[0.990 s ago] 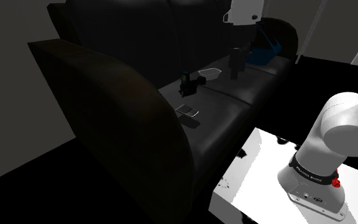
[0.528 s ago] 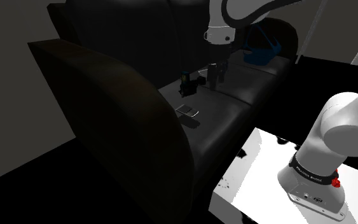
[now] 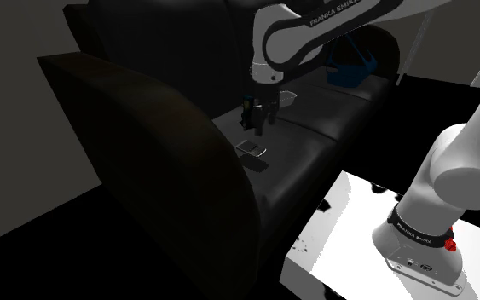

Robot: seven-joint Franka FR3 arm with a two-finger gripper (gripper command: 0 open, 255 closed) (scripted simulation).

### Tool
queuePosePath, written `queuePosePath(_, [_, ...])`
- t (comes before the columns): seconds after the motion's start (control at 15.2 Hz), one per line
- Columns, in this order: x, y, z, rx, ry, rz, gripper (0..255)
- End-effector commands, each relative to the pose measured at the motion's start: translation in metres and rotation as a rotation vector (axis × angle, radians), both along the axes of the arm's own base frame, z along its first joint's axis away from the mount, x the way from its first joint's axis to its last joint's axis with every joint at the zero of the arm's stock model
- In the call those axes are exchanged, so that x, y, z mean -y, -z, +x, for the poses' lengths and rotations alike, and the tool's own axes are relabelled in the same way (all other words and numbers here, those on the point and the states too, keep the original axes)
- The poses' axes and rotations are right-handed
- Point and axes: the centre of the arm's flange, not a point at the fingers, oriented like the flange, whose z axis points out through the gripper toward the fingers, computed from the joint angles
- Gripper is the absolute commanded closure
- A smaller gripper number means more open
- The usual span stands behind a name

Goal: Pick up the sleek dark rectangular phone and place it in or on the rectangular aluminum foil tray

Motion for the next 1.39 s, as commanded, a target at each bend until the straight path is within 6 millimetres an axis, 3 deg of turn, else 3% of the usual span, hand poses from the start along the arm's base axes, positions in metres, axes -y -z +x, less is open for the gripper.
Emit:
queuePosePath(0.0, [-0.002,0.018,0.020,0.006,-0.002,0.004,0])
queuePosePath(0.26, [-0.009,0.050,0.057,0.016,-0.005,0.012,0])
queuePosePath(0.79, [-0.010,0.090,0.055,0.016,-0.005,0.012,0])
queuePosePath(1.25, [-0.010,0.090,0.055,0.015,-0.005,0.012,0])
queuePosePath(1.32, [-0.010,0.090,0.055,0.015,-0.005,0.012,255])
